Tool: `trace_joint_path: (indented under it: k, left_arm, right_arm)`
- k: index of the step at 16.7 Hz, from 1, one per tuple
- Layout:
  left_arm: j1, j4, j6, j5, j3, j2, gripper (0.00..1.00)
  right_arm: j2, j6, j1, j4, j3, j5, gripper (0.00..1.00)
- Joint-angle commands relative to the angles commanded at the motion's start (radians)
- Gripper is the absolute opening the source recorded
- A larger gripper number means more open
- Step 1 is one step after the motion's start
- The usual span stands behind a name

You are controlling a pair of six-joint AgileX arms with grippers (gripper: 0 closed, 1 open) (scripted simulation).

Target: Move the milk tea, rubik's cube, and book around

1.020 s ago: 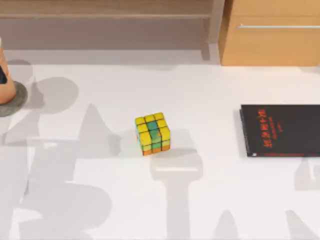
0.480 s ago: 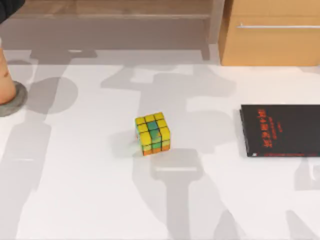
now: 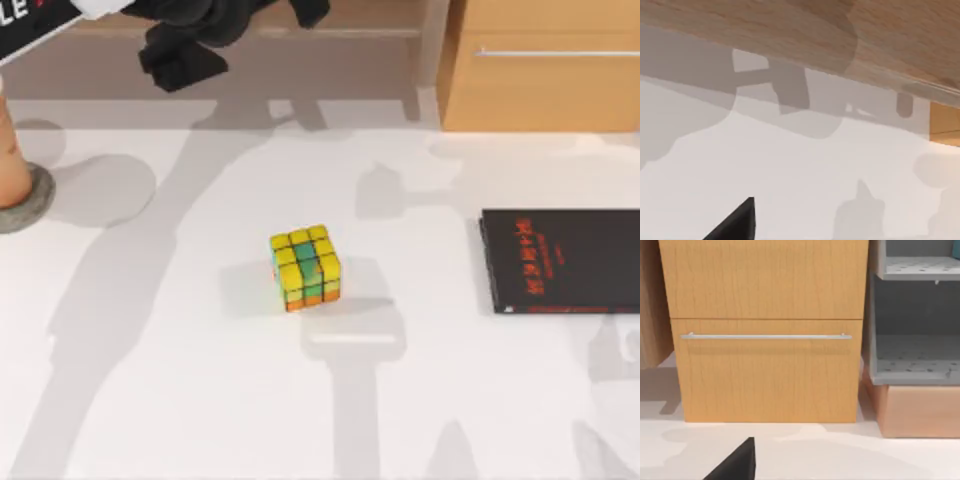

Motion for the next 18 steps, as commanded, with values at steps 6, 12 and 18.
trace_joint_path:
  k: [6,12,18]
  left_arm:
    - [-0.177,-0.541,-0.192,-0.081,0.195,0.155,1.00]
    - [-0.238,-0.710,-0.258,-0.116,0.212,0.194,1.00]
    - [-0.235,-0.691,-0.255,-0.116,0.194,0.193,1.00]
  right_arm:
    - [0.000,0.000,0.000,0.000,0.000,0.000,1.00]
    - [0.000,0.000,0.000,0.000,0.000,0.000,1.00]
    - [0.000,0.000,0.000,0.000,0.000,0.000,1.00]
